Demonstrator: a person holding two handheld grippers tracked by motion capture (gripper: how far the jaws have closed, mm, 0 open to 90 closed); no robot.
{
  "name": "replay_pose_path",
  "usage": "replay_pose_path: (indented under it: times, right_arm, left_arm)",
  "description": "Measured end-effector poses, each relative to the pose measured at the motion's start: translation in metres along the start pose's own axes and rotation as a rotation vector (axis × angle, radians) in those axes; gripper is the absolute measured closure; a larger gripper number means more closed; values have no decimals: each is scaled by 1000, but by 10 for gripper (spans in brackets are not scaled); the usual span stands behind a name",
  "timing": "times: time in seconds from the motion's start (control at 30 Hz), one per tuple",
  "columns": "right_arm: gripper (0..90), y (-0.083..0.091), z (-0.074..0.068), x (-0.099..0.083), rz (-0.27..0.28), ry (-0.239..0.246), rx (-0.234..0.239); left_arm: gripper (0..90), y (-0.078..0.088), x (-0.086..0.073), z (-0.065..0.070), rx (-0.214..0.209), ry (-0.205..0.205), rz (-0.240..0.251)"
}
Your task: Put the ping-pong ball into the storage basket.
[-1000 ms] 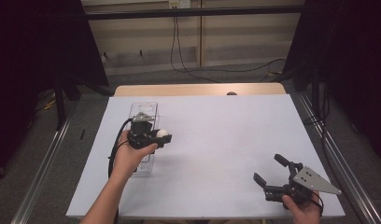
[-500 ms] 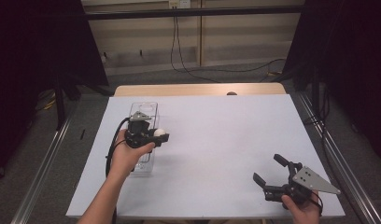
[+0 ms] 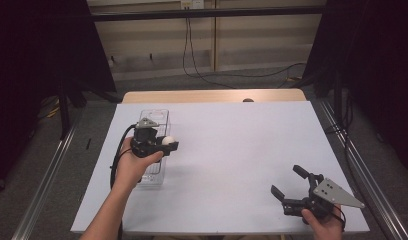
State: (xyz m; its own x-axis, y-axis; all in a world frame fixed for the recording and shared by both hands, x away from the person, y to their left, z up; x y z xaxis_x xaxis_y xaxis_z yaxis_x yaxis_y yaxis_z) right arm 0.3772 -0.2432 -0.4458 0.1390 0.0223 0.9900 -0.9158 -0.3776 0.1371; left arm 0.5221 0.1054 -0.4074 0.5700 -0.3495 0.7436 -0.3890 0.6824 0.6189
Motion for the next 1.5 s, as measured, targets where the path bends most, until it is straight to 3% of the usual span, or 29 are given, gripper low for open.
replay_pose_path:
  times: [1.5]
  right_arm:
    - [22,1,2,1,2,1,0]
  left_arm:
    - [511,8,0,-16,30,25,19]
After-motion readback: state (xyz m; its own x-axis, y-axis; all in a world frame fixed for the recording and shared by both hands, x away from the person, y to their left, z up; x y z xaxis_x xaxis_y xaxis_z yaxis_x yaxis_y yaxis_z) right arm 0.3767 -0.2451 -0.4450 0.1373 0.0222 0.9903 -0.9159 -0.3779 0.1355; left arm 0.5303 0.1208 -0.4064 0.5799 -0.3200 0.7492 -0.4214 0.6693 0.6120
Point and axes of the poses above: each handheld gripper's, and its own axes: y roughly backward along the jaws, x roughly out of its top, z roughly to its right, the point moved 8 cm from there along -y, roughly forward along the jaws, and after that the axes turned 10 degrees about -x, right-handed, at the moved point
